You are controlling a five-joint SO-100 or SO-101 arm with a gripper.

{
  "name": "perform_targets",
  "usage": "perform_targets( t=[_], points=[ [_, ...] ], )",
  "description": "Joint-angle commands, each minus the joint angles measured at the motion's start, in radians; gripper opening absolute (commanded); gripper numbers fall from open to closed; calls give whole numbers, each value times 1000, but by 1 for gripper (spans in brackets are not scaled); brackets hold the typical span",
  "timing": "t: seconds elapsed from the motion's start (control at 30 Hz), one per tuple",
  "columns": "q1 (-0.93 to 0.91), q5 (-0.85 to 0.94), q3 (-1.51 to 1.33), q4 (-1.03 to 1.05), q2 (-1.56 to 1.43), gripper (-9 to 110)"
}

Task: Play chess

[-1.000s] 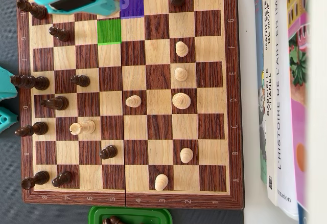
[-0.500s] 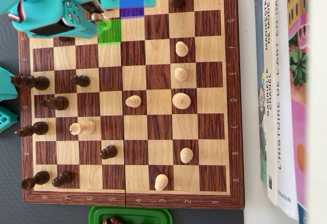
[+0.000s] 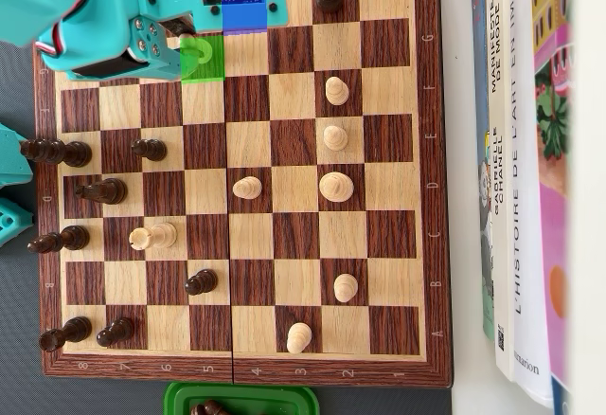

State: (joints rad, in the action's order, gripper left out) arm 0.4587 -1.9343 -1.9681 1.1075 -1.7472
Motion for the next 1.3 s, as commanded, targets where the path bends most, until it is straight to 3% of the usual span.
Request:
perform_targets(
  t=[0.0,1.27],
  points=[
    [-11,-5,0,-11,-35,8],
    [-2,-6,-15,-12,-31,8]
  ],
)
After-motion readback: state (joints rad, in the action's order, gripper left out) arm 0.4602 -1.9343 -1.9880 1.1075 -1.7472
